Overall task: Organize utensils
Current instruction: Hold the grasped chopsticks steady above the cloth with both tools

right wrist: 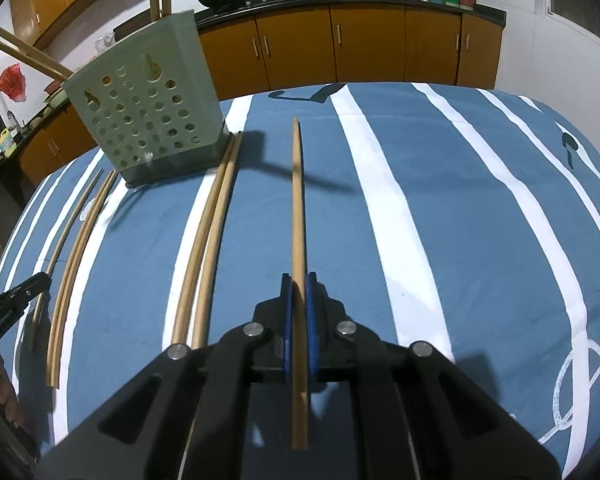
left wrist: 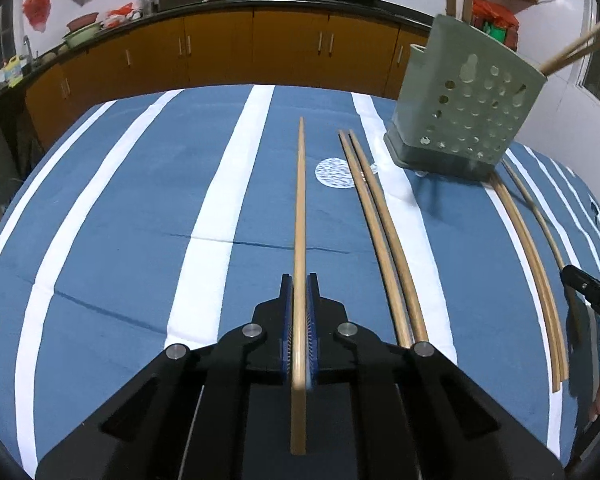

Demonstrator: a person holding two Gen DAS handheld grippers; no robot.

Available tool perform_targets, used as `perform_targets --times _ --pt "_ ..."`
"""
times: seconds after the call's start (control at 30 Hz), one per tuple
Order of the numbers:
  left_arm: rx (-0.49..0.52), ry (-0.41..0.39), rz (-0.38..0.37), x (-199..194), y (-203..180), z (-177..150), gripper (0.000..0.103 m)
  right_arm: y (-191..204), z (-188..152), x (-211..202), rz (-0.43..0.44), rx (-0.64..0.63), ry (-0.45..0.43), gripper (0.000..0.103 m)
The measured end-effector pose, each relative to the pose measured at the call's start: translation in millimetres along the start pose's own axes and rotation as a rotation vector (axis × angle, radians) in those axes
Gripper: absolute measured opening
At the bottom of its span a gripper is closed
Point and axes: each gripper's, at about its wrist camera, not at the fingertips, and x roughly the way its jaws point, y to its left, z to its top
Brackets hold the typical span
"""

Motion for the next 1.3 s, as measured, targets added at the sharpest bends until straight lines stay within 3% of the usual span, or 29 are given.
perform_targets --times 1.3 --pt "-0.039 0.002 -0.04 0.2 4.5 -0.3 0.008 7.9 -4.1 2.8 -0.036 -0.049 -0.016 0.009"
